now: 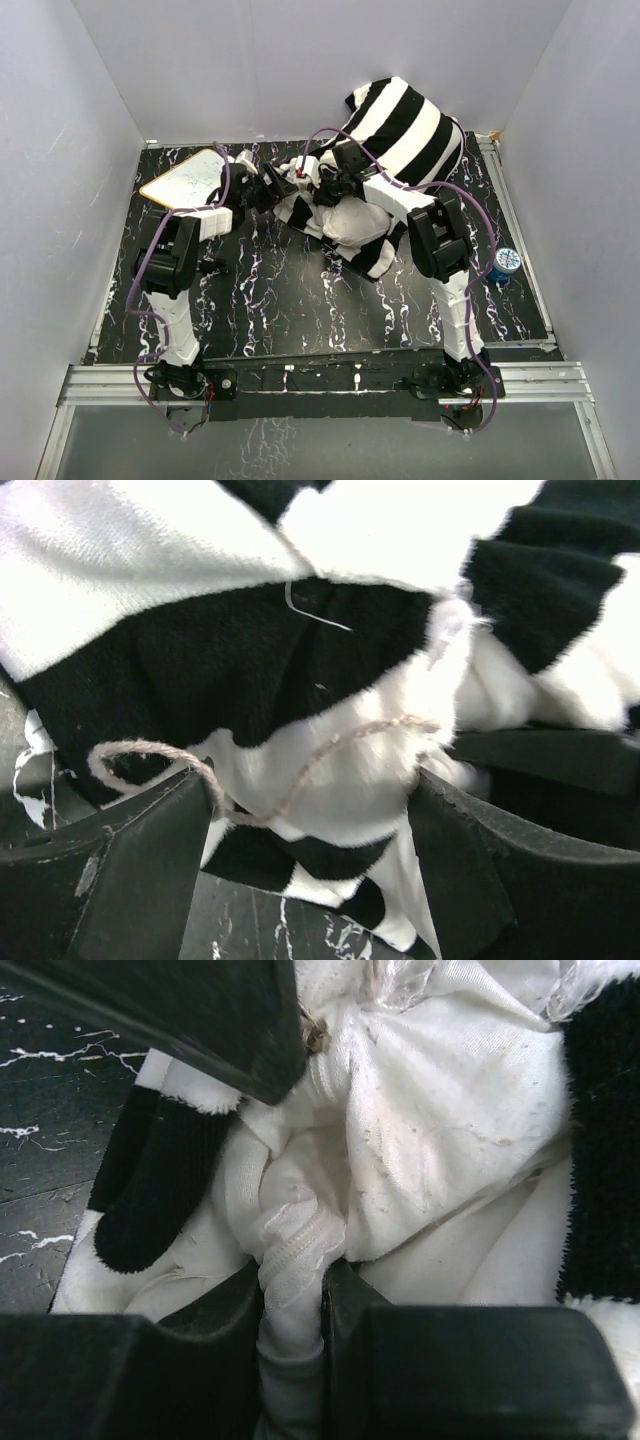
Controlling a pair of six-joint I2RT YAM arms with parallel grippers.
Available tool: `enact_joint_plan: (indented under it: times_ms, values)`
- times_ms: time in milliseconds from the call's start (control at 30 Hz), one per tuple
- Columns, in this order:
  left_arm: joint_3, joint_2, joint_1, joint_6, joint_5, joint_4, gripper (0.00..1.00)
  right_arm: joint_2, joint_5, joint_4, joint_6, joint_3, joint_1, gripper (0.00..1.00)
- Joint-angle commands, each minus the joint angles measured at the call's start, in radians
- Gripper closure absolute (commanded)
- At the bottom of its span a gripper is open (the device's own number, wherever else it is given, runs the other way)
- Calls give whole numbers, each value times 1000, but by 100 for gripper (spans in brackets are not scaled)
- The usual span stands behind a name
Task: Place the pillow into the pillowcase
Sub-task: Stuff the pillow into the pillowcase.
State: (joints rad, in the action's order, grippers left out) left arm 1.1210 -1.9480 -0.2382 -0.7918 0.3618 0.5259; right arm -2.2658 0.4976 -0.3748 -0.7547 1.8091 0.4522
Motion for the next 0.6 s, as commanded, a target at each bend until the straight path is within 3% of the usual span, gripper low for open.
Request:
enact_joint_plan:
  times_ms: [0, 67, 100, 133, 167, 300, 433, 567]
  values:
    - [115, -56, -8, 63, 45, -122, 29, -55, -92, -145, 9, -49, -78, 88]
    - [140, -72, -8, 72, 66, -132, 49, -59, -99, -145, 14, -44, -79, 88]
    - [145, -77, -8, 74, 87, -126, 67, -61, -106, -146, 18, -43, -79, 88]
    - [144, -74, -8, 74, 109, -114, 94, -65, -120, -145, 24, -37, -78, 89]
    - [137, -65, -8, 73, 125, -105, 100, -70, -138, -144, 36, -30, -78, 89]
    - [64, 64, -12, 65, 191, -67, 100, -100, -258, -157, 64, 1, -82, 91]
    - [-33, 293, -12, 41, 259, -61, 100, -135, -354, -178, 57, 19, -102, 92]
    - [-99, 421, -13, -33, 310, -20, 100, -143, -386, -186, 52, 6, -123, 92]
